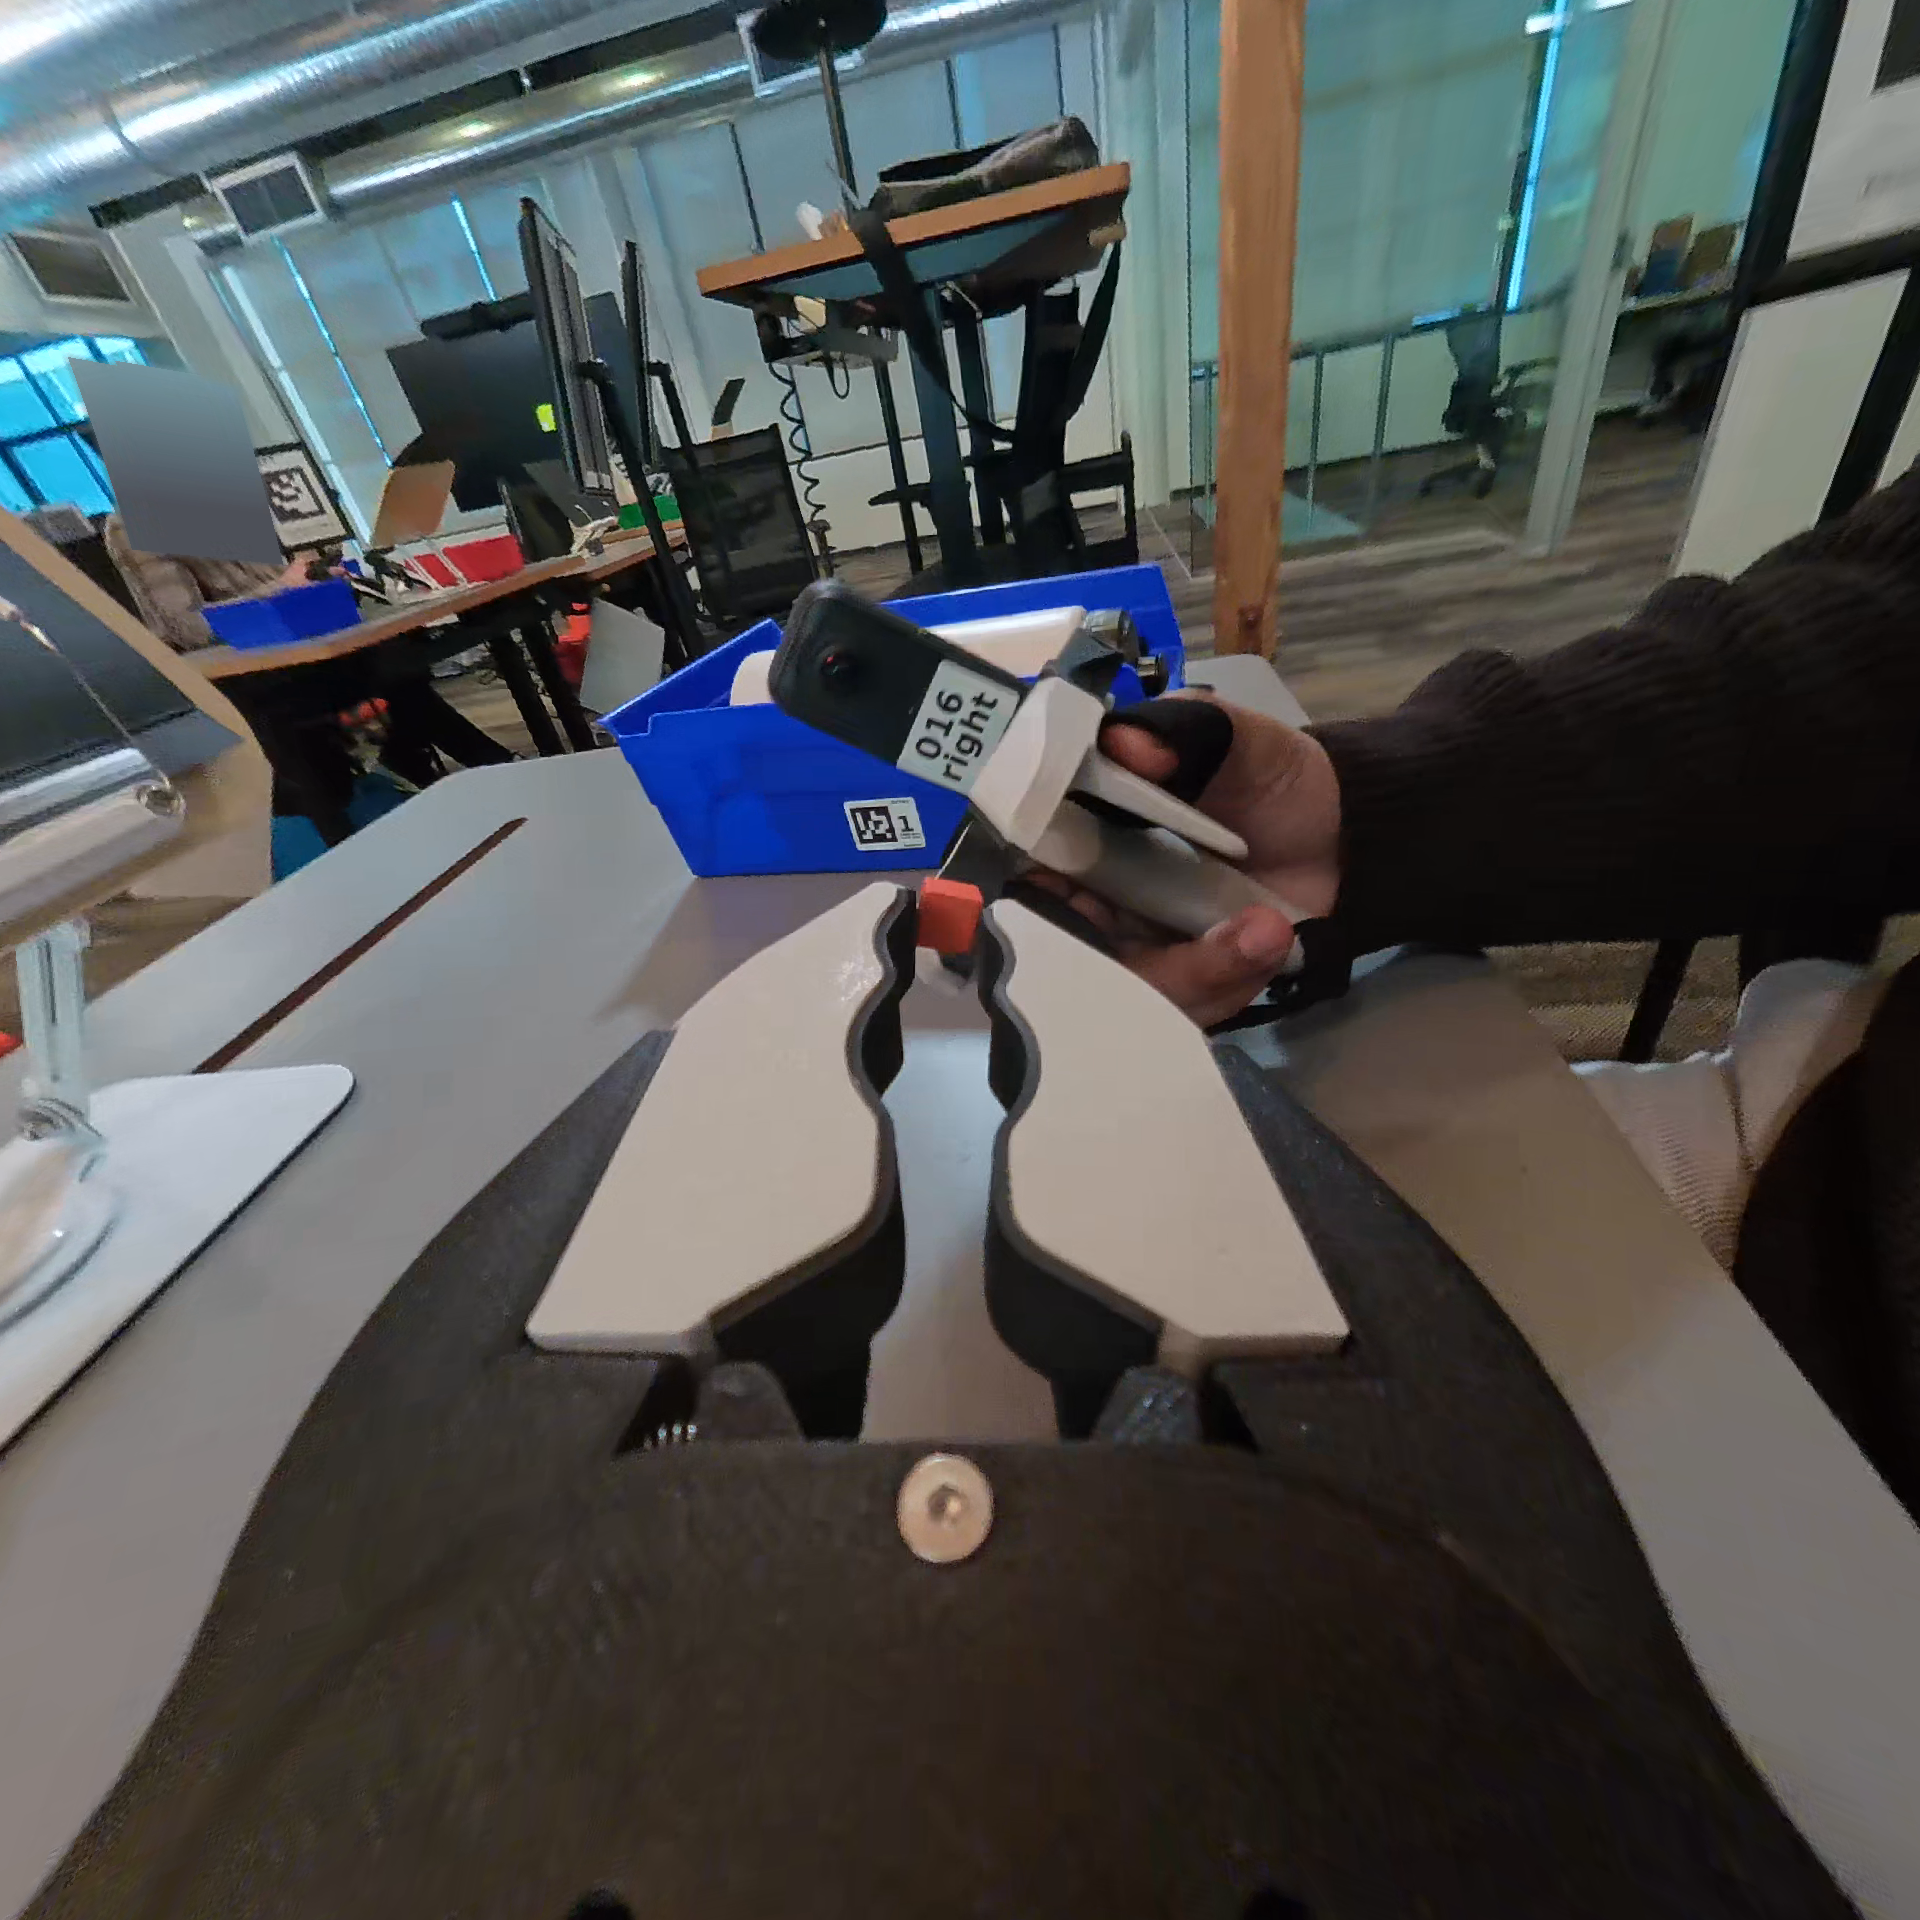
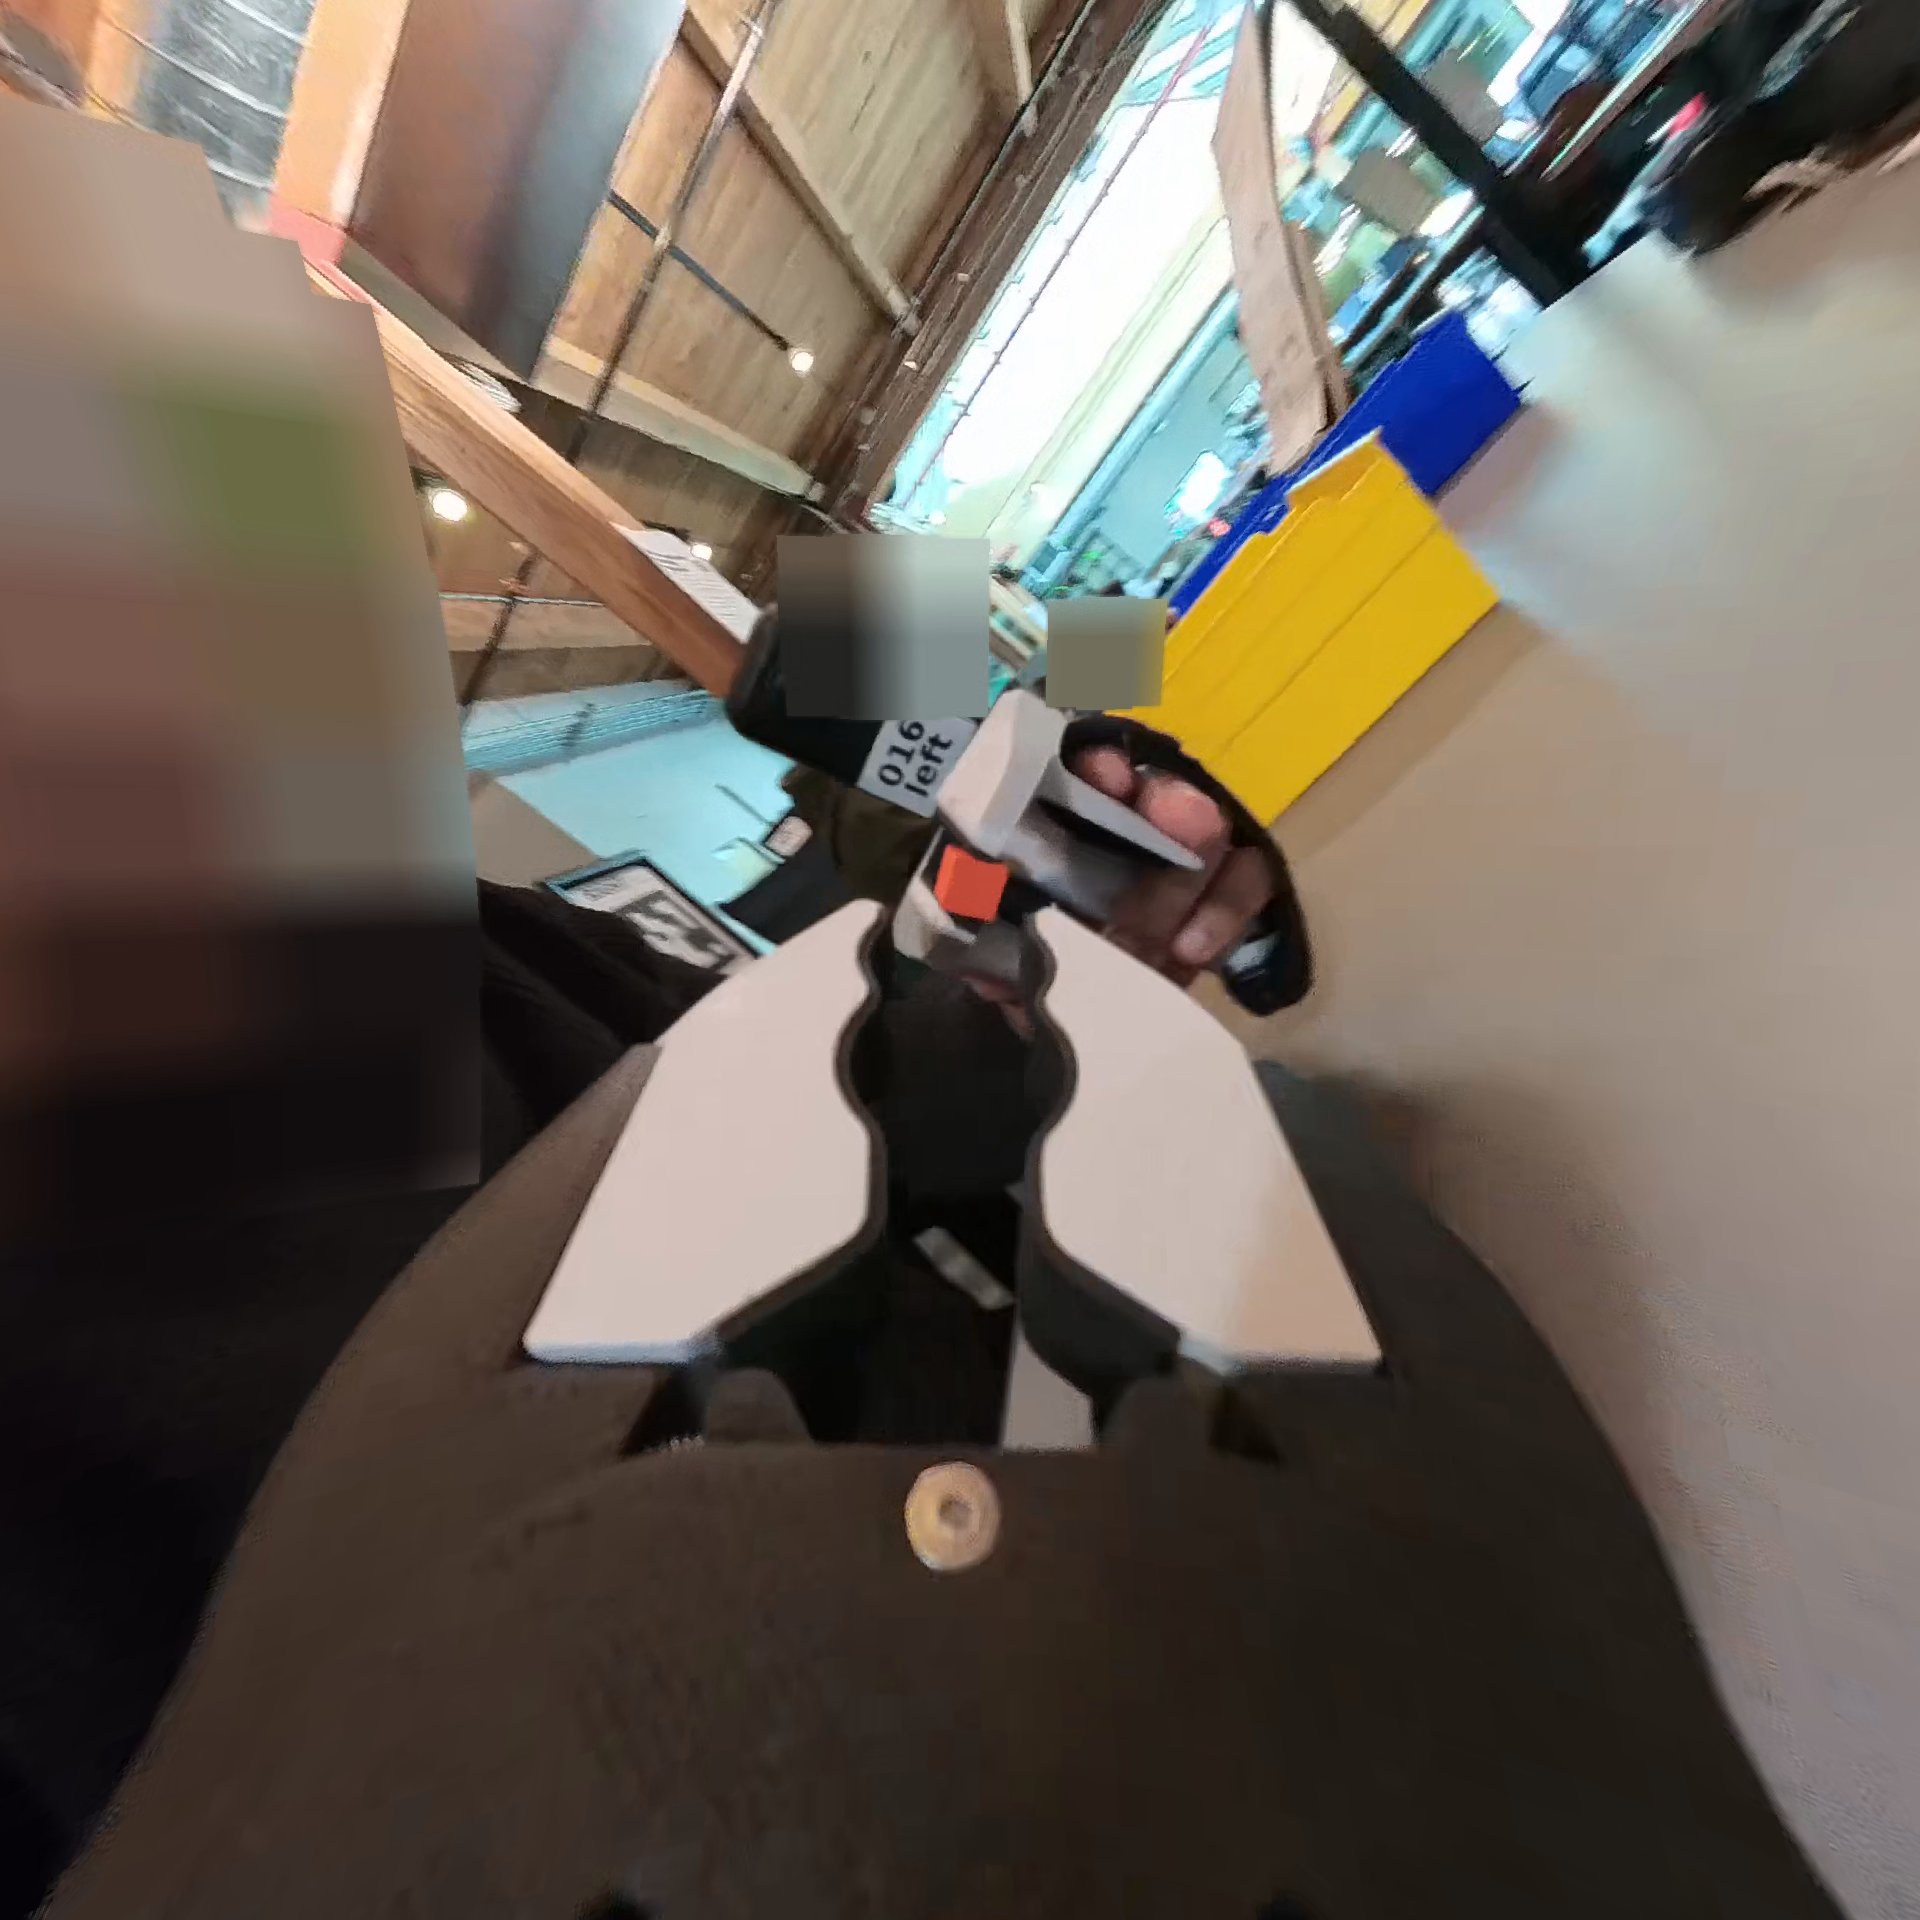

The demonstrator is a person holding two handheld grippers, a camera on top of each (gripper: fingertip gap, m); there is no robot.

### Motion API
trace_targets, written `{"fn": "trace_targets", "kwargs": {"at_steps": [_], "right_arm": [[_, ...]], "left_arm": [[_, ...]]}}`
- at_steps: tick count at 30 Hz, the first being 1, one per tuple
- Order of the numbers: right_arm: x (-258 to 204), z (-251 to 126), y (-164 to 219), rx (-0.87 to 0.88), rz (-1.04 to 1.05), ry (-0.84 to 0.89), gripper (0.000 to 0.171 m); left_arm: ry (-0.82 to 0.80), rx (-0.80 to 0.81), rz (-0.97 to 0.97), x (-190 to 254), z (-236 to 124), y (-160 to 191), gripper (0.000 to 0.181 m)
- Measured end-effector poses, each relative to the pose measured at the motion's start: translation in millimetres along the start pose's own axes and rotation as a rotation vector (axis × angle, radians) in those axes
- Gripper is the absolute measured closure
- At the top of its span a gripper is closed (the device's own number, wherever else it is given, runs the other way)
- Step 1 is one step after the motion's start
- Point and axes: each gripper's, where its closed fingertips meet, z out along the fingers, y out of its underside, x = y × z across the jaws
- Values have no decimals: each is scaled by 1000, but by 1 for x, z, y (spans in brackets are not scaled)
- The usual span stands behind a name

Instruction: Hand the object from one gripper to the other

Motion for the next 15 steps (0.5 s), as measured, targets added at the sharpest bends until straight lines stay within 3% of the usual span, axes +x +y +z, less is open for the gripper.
{"fn": "trace_targets", "kwargs": {"at_steps": [5, 12, 15], "right_arm": [[-3, 1, 1, 12, 176, -115, 142], [1, 0, 3, -11, 169, -73, 160], [2, 1, 3, -12, 157, -59, 160]], "left_arm": [[31, -25, 28, 8, 4, 4, 168], [38, -28, 39, 10, 5, 4, 168], [37, -27, 29, 10, 5, 4, 168]]}}
